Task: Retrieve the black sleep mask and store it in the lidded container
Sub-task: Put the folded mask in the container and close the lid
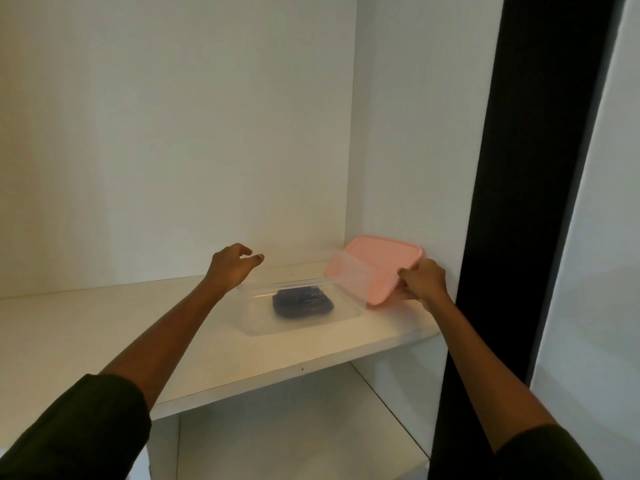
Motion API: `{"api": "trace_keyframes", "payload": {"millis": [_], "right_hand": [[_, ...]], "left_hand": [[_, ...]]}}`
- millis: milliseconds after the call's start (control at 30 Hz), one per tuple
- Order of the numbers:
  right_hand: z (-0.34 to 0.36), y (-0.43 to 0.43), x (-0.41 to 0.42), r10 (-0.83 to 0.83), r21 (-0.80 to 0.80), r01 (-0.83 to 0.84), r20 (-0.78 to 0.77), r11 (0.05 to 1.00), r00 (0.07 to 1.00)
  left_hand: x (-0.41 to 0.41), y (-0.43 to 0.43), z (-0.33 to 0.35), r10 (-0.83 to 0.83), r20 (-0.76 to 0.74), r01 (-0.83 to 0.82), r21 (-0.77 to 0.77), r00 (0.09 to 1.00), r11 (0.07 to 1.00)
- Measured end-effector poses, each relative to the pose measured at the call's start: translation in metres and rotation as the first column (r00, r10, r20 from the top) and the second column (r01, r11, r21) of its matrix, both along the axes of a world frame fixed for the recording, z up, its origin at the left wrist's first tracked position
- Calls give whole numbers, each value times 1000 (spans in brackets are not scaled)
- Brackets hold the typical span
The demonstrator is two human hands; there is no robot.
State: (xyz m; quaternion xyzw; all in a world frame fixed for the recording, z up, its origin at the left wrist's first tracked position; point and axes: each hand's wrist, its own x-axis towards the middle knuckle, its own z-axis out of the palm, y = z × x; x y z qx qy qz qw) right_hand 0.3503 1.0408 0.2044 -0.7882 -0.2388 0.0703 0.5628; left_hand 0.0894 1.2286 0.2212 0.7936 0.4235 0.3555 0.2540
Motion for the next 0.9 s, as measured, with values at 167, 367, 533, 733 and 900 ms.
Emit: {"api": "trace_keyframes", "payload": {"millis": [167,367,533,733,900], "right_hand": [[28,12,-26,-112,129,81,254,988,961],[72,16,-52,-333,338,181,475,924,814],[102,21,-59,-200,439,70,256,896,946],[87,54,-70,157,-20,-158,275,987,948],[75,72,-64,264,-168,-246,92,955,960]], "left_hand": [[-5,-1,-6,-25,112,38,-112,993,993],[-5,-3,-10,-16,253,61,-169,967,984],[-7,0,-18,50,440,50,-211,897,976],[-11,8,-21,151,535,5,-279,831,960],[-22,18,-18,228,534,-25,-361,814,932]]}}
